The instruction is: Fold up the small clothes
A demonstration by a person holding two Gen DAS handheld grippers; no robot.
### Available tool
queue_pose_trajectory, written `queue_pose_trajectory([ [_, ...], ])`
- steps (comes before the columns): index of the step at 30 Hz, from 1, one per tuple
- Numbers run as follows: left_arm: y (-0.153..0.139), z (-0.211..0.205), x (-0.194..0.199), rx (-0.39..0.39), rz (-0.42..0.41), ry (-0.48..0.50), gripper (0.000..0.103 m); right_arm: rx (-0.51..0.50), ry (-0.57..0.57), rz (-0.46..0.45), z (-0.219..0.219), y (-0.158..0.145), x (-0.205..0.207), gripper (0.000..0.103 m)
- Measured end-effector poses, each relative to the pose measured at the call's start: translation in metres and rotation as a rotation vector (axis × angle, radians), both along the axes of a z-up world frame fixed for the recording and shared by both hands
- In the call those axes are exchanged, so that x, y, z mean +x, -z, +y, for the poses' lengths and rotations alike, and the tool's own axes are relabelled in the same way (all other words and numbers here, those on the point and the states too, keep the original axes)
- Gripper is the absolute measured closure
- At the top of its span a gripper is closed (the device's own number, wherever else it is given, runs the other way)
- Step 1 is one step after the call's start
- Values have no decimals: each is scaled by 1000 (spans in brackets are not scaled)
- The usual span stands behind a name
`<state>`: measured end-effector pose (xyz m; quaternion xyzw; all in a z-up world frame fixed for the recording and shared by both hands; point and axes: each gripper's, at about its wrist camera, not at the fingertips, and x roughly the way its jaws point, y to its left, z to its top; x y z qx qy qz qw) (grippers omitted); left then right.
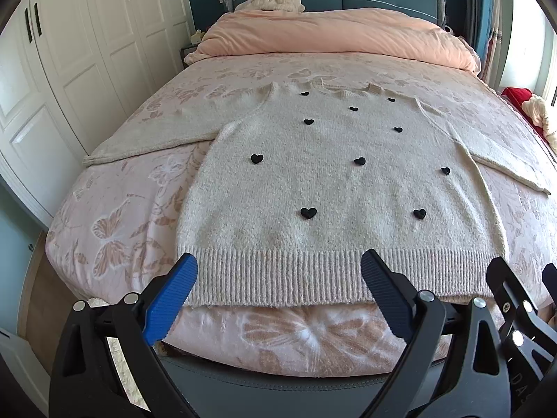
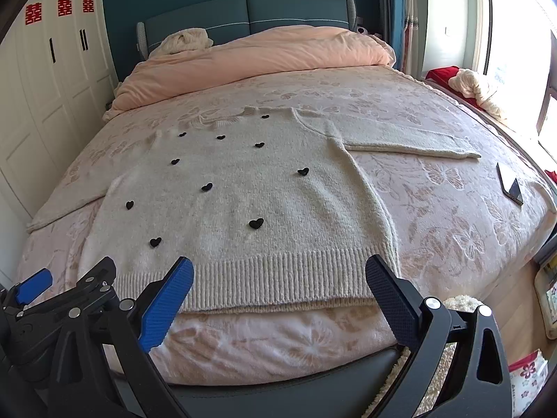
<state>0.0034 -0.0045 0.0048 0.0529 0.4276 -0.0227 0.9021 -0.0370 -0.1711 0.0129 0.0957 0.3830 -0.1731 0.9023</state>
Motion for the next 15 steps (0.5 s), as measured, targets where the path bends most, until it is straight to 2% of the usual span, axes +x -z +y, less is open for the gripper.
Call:
queue_pose_trajectory([
  [15, -4, -10, 14, 1, 5, 1, 10, -2, 9, 14, -9, -9, 16, 5],
])
